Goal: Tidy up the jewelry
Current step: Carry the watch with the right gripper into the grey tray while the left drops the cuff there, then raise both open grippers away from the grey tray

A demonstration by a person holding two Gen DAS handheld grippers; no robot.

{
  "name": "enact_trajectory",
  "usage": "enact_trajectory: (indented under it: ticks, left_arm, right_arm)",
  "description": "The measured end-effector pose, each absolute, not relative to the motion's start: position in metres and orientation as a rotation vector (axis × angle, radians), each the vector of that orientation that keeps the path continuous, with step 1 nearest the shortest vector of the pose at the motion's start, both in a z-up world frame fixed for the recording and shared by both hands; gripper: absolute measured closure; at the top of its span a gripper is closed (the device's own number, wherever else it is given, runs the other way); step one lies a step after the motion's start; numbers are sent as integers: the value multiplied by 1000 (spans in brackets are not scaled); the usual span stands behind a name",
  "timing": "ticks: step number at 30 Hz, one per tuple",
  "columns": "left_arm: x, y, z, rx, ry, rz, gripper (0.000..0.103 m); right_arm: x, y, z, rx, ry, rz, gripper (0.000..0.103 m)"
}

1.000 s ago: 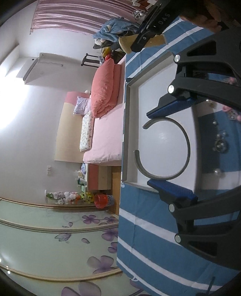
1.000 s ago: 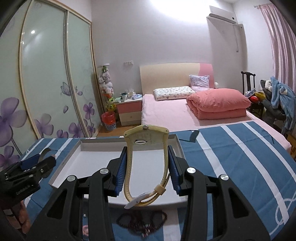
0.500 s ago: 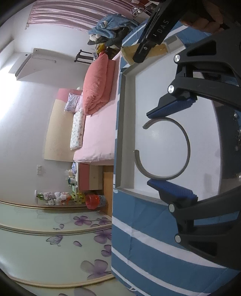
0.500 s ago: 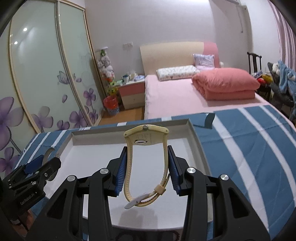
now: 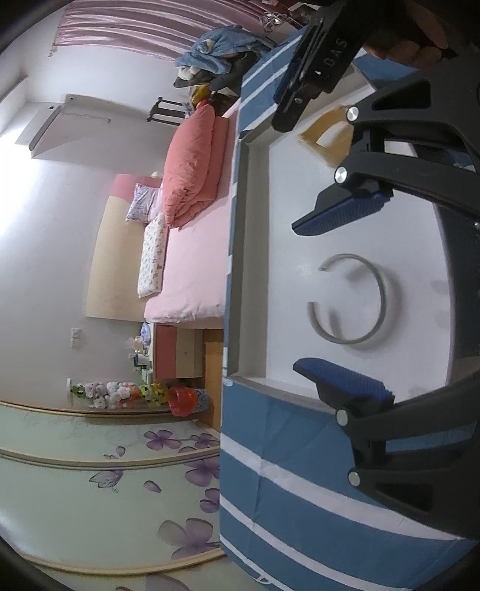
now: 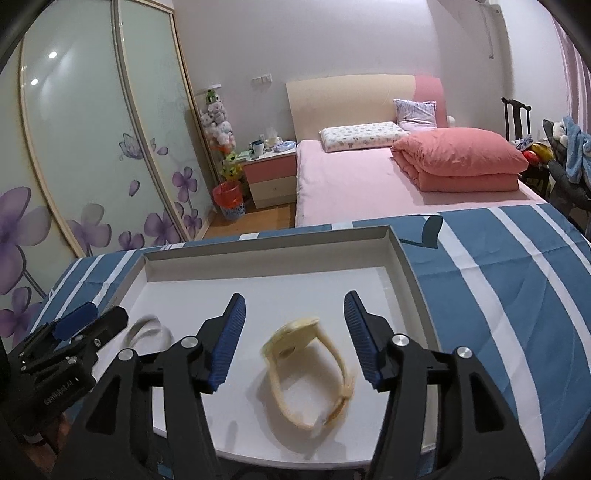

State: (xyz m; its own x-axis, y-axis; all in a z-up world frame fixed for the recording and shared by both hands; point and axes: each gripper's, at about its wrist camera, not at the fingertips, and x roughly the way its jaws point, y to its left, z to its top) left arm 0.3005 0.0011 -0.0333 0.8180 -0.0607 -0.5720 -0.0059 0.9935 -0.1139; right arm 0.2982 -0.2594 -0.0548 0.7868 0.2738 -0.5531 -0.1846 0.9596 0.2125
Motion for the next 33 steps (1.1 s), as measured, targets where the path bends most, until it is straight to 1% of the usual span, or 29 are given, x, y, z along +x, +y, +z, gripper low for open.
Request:
enact_trajectory:
  ticks: [8, 17, 20, 27, 33]
  left_arm:
    - [293, 2, -25, -110, 593, -18, 36]
    - [266, 8, -12, -116, 578, -17, 35]
    - [248, 11, -9, -114, 574, -18, 32]
    - [193, 19, -11, -116, 593, -40, 30]
    - [152, 19, -24, -126, 633, -72, 30]
  right_arm:
    - [296, -266, -49, 153, 606, 235, 46]
    - [271, -272, -40, 130, 586, 241, 46]
    - [254, -275, -40, 107, 588, 244, 46]
    - [210, -288, -53, 57, 652, 239, 46]
    - [176, -298, -79, 25, 744, 234, 46]
